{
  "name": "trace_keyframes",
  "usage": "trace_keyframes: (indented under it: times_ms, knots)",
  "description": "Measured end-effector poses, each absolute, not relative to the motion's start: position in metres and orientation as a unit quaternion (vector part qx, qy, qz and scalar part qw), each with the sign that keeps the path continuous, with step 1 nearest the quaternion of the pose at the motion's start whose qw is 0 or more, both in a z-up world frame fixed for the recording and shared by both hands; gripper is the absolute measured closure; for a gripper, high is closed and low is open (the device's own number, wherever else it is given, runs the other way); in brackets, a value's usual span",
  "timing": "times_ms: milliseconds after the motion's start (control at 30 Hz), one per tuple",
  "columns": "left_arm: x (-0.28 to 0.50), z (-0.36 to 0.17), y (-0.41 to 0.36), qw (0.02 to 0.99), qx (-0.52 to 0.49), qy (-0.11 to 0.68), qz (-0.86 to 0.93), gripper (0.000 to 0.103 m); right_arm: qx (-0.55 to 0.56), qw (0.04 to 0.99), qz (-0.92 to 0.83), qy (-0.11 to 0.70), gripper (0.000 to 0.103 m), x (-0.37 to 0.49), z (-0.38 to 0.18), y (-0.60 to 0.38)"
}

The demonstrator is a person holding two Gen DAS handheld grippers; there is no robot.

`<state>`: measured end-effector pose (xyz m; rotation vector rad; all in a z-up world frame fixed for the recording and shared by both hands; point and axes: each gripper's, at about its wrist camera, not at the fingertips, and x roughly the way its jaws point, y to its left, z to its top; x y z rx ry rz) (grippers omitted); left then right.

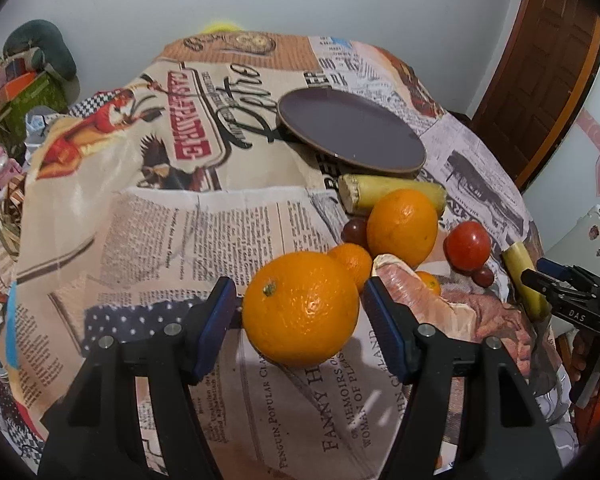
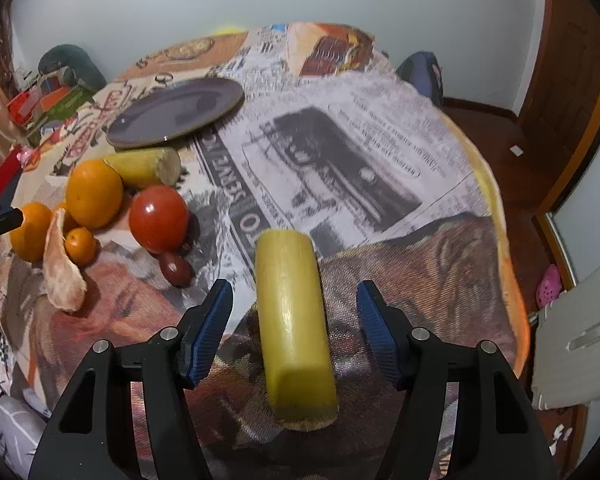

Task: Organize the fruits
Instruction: 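Grasp the large orange with the left tool while the right tool grasps the short sugarcane piece, then carry the sugarcane onto the grey plate with the right tool and release it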

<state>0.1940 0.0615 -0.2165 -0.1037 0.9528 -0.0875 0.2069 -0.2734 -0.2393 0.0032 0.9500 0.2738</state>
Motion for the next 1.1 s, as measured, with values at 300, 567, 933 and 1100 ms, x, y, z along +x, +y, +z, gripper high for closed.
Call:
trace_keyframes:
  times_ms: [300,567,933,1100]
  knots:
    - [0.204,-0.231,0.060,0.880,-0.050,0.470,-0.042,0.036,0.008,0.866,0.136,0.480,0.059,0.215,-0.256,-0.272]
    - [0.209,-0.235,0.065,0.881,-0.065,0.466,-0.041,0.035,-0.010,0.871,0.135,0.472,0.067,0.216,-0.254,-0.264]
    - [0.203,-0.218,0.066,0.891,-0.062,0.449,-0.035,0.036,0.003,0.889,0.151,0.433,0.068,0.218,-0.224,-0.260]
    - [0.198,-0.192,0.065,0.906,-0.055,0.418,-0.030,0.036,-0.001,0.899,0.162,0.408,0.068,0.218,-0.206,-0.252]
